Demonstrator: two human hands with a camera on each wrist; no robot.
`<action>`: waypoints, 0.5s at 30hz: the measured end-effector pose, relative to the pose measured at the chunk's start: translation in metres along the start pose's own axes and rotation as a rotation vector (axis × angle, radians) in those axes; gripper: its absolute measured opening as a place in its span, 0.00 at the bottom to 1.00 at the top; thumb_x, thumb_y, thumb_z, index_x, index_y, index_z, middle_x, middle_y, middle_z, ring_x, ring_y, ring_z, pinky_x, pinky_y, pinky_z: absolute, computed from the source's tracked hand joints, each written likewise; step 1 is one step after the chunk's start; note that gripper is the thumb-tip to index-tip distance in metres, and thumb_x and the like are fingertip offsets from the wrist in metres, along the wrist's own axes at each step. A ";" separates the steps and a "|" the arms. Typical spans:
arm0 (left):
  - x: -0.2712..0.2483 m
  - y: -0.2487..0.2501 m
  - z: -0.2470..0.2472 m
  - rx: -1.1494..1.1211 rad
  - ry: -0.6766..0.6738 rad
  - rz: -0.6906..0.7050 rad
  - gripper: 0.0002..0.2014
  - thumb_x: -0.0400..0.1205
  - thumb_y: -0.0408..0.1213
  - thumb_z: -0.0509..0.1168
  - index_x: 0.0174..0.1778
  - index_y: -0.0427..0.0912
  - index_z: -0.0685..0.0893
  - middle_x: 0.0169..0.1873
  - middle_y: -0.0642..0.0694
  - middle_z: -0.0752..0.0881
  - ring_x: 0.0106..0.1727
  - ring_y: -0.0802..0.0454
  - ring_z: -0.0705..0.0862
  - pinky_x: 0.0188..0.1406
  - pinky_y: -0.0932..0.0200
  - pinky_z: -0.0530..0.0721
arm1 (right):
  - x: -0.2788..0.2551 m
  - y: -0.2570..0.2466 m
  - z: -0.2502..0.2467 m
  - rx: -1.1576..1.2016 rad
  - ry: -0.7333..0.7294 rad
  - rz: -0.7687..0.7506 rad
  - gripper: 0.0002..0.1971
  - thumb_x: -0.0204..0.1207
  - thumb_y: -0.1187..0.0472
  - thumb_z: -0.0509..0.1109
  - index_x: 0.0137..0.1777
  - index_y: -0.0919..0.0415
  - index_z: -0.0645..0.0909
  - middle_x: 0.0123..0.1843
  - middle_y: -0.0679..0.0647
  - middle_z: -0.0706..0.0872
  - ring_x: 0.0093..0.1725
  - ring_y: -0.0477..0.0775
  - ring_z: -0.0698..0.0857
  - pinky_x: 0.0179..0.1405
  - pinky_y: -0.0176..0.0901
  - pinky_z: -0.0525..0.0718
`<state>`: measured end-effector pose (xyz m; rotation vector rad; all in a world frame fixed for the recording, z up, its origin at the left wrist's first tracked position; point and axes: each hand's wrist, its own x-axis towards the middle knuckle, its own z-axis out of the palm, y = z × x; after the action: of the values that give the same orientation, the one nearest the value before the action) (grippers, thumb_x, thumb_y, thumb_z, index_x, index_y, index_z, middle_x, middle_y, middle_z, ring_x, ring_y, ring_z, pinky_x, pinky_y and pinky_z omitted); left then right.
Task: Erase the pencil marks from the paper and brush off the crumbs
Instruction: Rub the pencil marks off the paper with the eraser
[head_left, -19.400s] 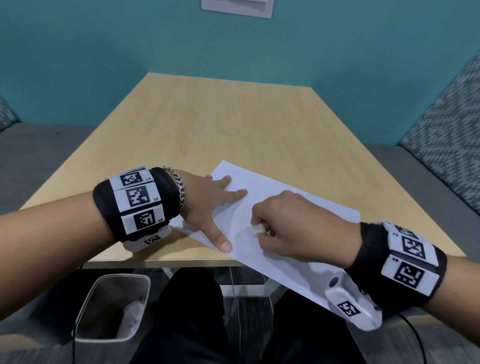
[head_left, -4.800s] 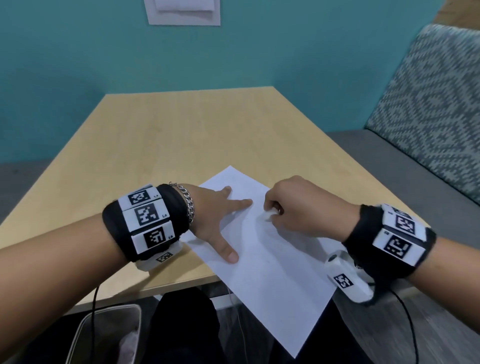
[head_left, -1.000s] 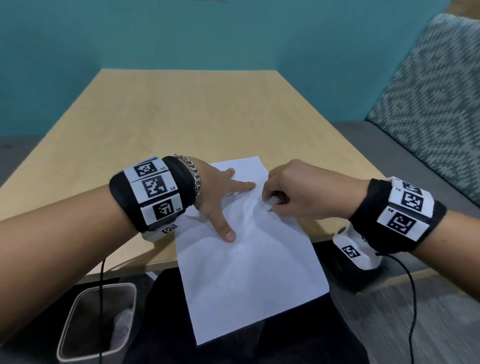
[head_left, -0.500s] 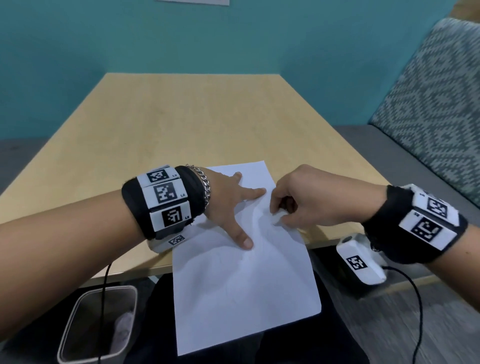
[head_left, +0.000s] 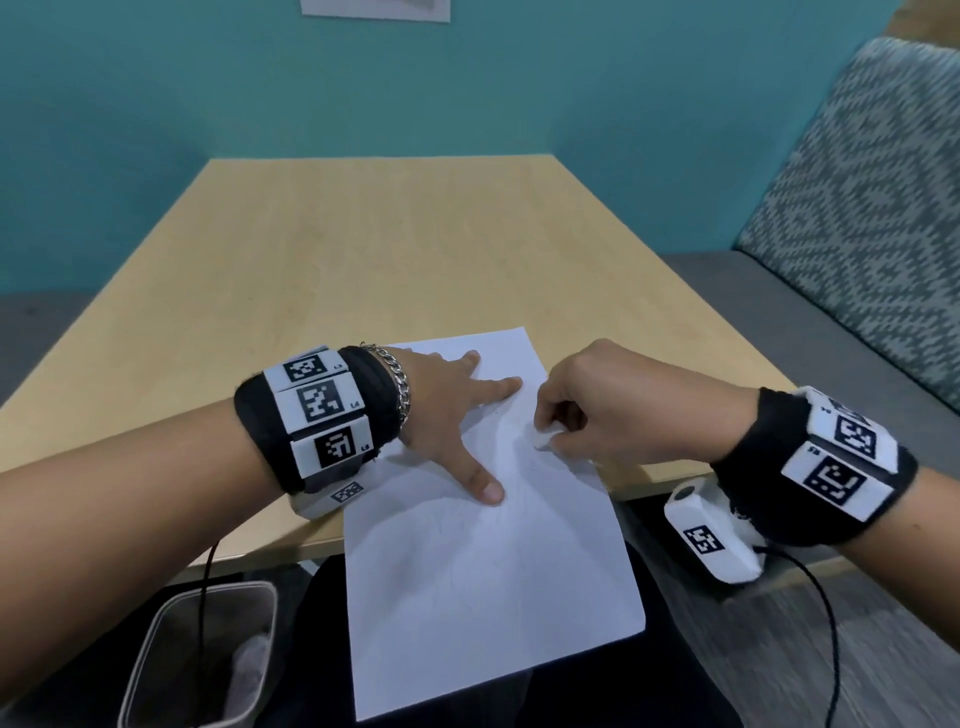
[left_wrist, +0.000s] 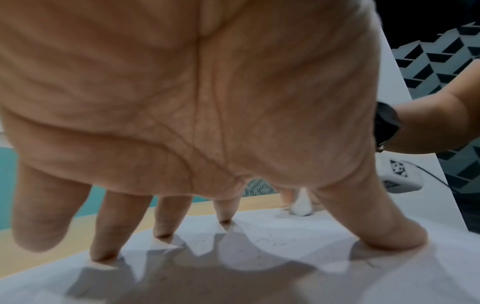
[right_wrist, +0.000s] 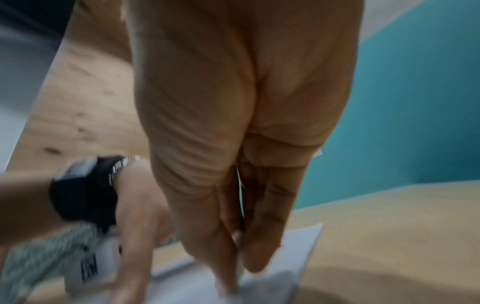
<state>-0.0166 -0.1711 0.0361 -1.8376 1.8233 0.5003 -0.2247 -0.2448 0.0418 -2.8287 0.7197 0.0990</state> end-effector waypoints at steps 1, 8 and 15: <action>-0.001 -0.001 0.001 -0.003 0.004 0.002 0.68 0.55 0.91 0.64 0.84 0.79 0.29 0.93 0.55 0.36 0.92 0.40 0.56 0.83 0.27 0.67 | -0.005 -0.001 -0.002 0.016 -0.025 0.010 0.09 0.78 0.54 0.76 0.56 0.48 0.91 0.41 0.40 0.89 0.42 0.39 0.86 0.41 0.32 0.84; -0.014 -0.014 -0.004 -0.147 0.122 0.055 0.49 0.81 0.78 0.52 0.91 0.66 0.33 0.93 0.52 0.37 0.94 0.45 0.49 0.91 0.36 0.52 | -0.047 -0.009 0.003 0.138 0.110 0.054 0.15 0.79 0.49 0.77 0.65 0.42 0.88 0.49 0.36 0.89 0.49 0.36 0.86 0.49 0.31 0.84; -0.072 -0.056 0.014 -0.186 0.252 0.185 0.19 0.87 0.65 0.61 0.74 0.70 0.75 0.67 0.67 0.75 0.57 0.65 0.81 0.60 0.60 0.81 | -0.072 -0.011 0.020 0.234 0.174 0.096 0.13 0.77 0.49 0.75 0.62 0.40 0.89 0.48 0.32 0.86 0.50 0.32 0.84 0.47 0.27 0.79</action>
<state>0.0377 -0.1053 0.0716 -1.9360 2.1957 0.5401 -0.2823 -0.1972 0.0327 -2.6012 0.8432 -0.2059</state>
